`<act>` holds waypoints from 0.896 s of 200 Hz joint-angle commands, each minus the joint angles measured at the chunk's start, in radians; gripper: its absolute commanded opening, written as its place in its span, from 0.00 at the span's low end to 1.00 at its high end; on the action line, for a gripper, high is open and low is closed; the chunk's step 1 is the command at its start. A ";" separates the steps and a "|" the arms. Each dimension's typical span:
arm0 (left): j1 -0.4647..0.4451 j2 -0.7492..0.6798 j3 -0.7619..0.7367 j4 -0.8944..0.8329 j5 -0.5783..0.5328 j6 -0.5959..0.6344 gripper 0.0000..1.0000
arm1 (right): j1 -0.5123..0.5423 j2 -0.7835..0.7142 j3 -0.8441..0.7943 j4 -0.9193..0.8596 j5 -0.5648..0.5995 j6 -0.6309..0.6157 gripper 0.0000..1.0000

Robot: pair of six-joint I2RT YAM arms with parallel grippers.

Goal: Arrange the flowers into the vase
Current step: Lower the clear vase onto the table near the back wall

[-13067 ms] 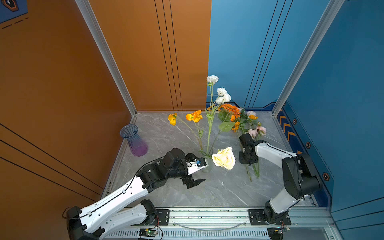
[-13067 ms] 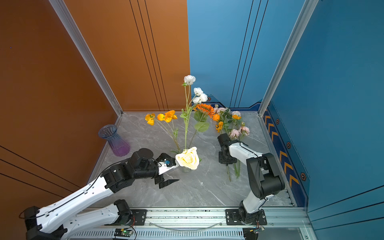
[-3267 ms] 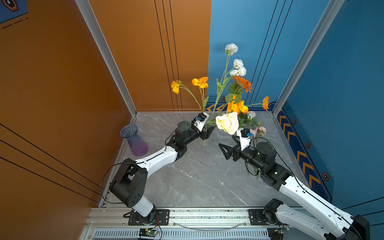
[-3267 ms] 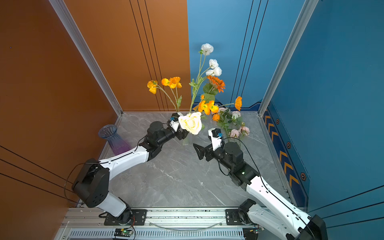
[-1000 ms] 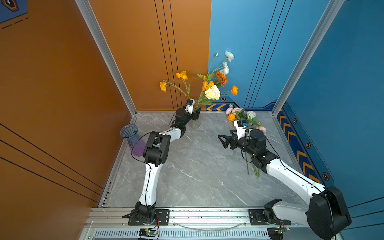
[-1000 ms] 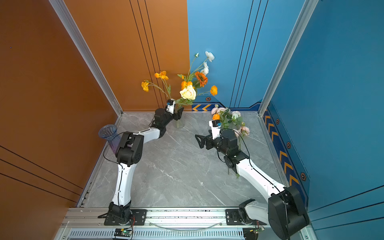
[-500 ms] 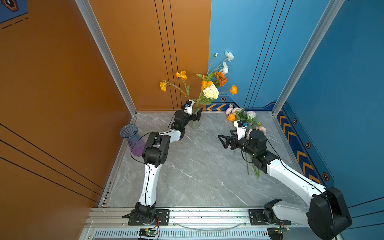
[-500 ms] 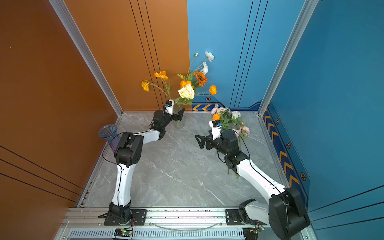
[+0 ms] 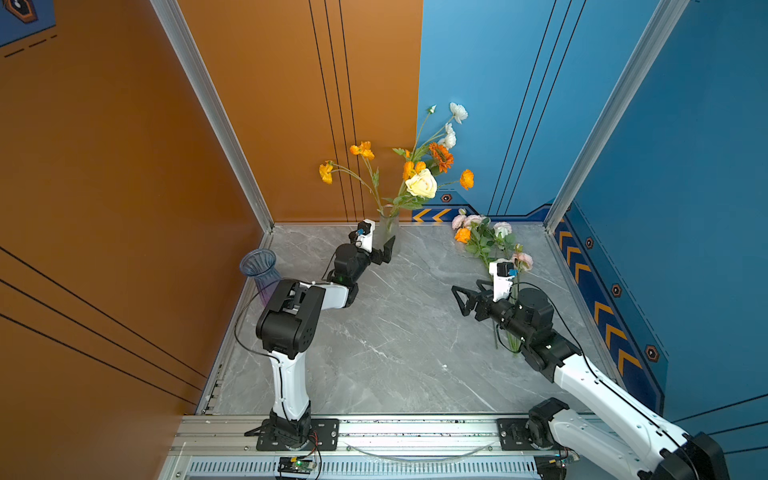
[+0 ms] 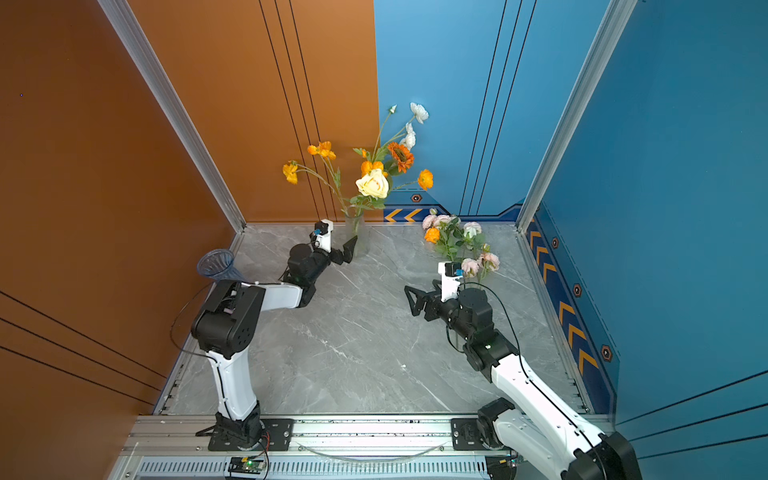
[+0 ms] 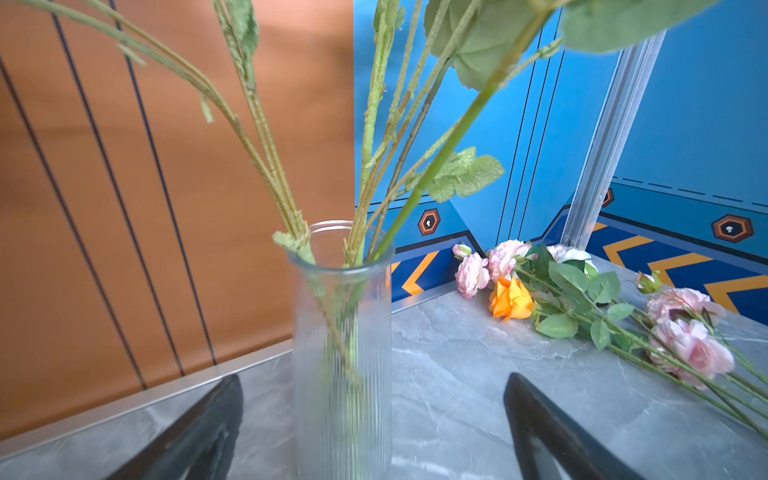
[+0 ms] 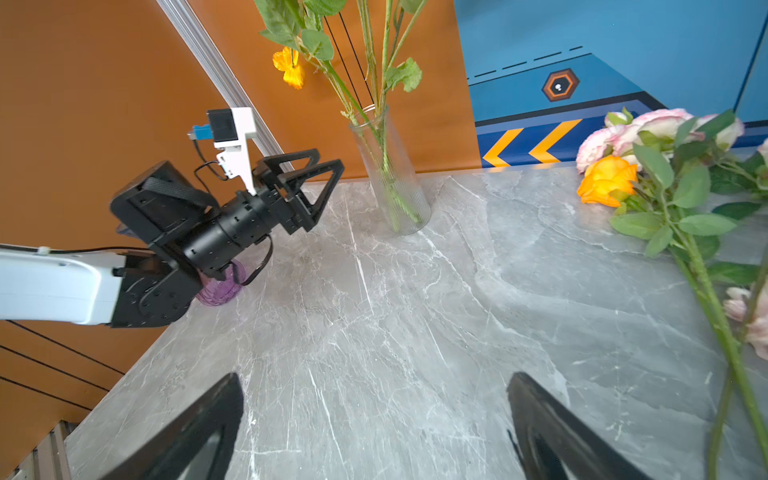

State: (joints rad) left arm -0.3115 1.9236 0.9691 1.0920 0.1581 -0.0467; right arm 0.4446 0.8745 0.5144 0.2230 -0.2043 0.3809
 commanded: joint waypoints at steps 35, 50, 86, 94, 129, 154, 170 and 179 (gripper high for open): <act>-0.111 -0.376 -0.332 -0.090 -0.244 0.096 0.98 | 0.116 -0.096 -0.074 -0.078 0.091 0.017 1.00; -0.162 -0.483 -0.378 -0.186 -0.303 0.141 0.98 | 0.144 -0.089 -0.079 -0.054 0.080 0.020 1.00; -0.291 -0.747 -0.455 -0.463 -0.509 0.192 0.98 | 0.247 -0.051 -0.029 -0.046 0.093 -0.010 1.00; -0.310 -0.806 -0.471 -0.532 -0.563 0.175 0.98 | 0.292 -0.048 -0.024 -0.036 0.111 -0.016 1.00; -0.324 -1.055 -0.523 -0.829 -0.751 0.051 0.98 | 0.402 -0.007 -0.028 0.022 0.160 -0.014 1.00; -0.311 -1.166 -0.521 -1.006 -0.937 0.006 0.98 | 0.445 0.044 -0.031 0.061 0.164 -0.007 1.00; -0.296 -1.196 -0.519 -1.062 -0.999 -0.002 0.98 | 0.465 0.069 -0.025 0.087 0.160 -0.002 1.00; -0.287 -1.202 -0.519 -1.078 -1.037 -0.004 0.98 | 0.478 0.077 -0.020 0.100 0.159 -0.002 1.00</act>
State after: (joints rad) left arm -0.6193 0.7444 0.4576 0.1848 -0.6842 -0.0093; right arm 0.8944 0.9314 0.4572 0.2527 -0.0731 0.3790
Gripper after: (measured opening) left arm 0.979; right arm 0.999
